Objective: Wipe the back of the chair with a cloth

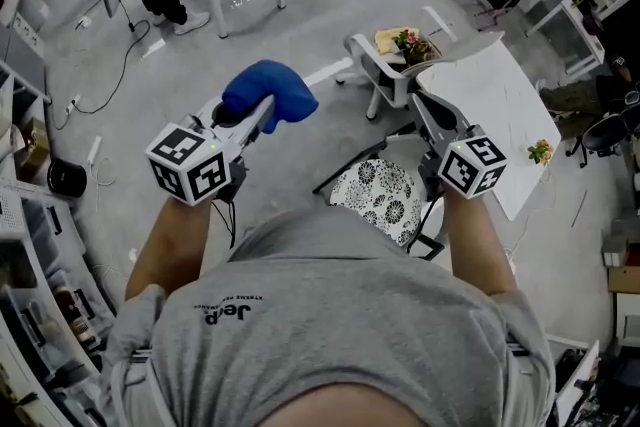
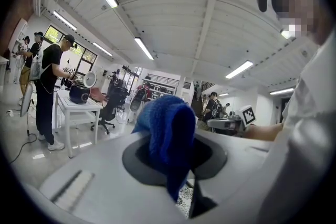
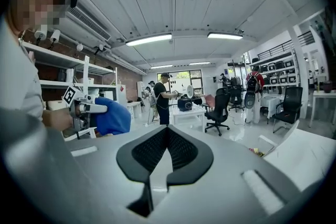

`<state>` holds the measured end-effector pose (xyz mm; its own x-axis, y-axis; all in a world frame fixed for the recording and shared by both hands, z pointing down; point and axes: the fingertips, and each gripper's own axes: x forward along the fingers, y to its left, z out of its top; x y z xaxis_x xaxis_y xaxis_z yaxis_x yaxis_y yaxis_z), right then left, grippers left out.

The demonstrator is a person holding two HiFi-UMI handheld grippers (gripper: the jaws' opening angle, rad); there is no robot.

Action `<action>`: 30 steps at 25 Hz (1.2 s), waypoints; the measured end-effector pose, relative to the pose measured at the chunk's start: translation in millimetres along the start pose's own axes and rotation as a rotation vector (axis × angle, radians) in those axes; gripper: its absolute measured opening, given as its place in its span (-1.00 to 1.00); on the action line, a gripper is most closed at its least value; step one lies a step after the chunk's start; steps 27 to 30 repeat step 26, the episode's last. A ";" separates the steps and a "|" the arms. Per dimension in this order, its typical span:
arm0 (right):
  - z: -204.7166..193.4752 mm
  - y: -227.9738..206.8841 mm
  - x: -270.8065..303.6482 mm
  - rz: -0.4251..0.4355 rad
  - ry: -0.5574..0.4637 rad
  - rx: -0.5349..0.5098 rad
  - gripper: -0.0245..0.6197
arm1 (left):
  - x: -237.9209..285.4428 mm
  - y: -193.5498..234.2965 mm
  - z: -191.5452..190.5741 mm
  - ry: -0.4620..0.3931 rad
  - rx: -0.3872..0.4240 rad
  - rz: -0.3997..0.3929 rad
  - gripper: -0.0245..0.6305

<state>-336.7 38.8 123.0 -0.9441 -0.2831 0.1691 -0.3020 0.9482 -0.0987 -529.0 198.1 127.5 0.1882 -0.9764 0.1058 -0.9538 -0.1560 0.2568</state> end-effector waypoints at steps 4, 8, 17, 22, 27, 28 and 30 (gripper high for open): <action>0.3 -2.1 -6.2 -0.017 -0.003 -0.018 -0.92 | 1.4 -3.8 0.2 0.005 0.003 -0.010 -0.55; 3.5 -2.1 -8.3 -0.024 -0.002 -0.028 -0.92 | 1.9 -5.3 4.5 0.004 0.004 -0.017 -0.55; 0.1 2.2 -14.7 -0.027 0.000 -0.037 -0.92 | -0.9 -10.1 3.6 0.008 -0.002 -0.034 -0.55; 1.2 4.8 -14.8 -0.025 -0.002 -0.045 -0.92 | -2.2 -10.7 4.4 0.006 -0.004 -0.040 -0.55; 0.5 6.5 -15.9 -0.021 0.006 -0.055 -0.92 | -2.2 -13.5 5.3 0.012 -0.002 -0.052 -0.55; 0.5 6.5 -15.9 -0.021 0.006 -0.055 -0.92 | -2.2 -13.5 5.3 0.012 -0.002 -0.052 -0.55; 0.5 6.5 -15.9 -0.021 0.006 -0.055 -0.92 | -2.2 -13.5 5.3 0.012 -0.002 -0.052 -0.55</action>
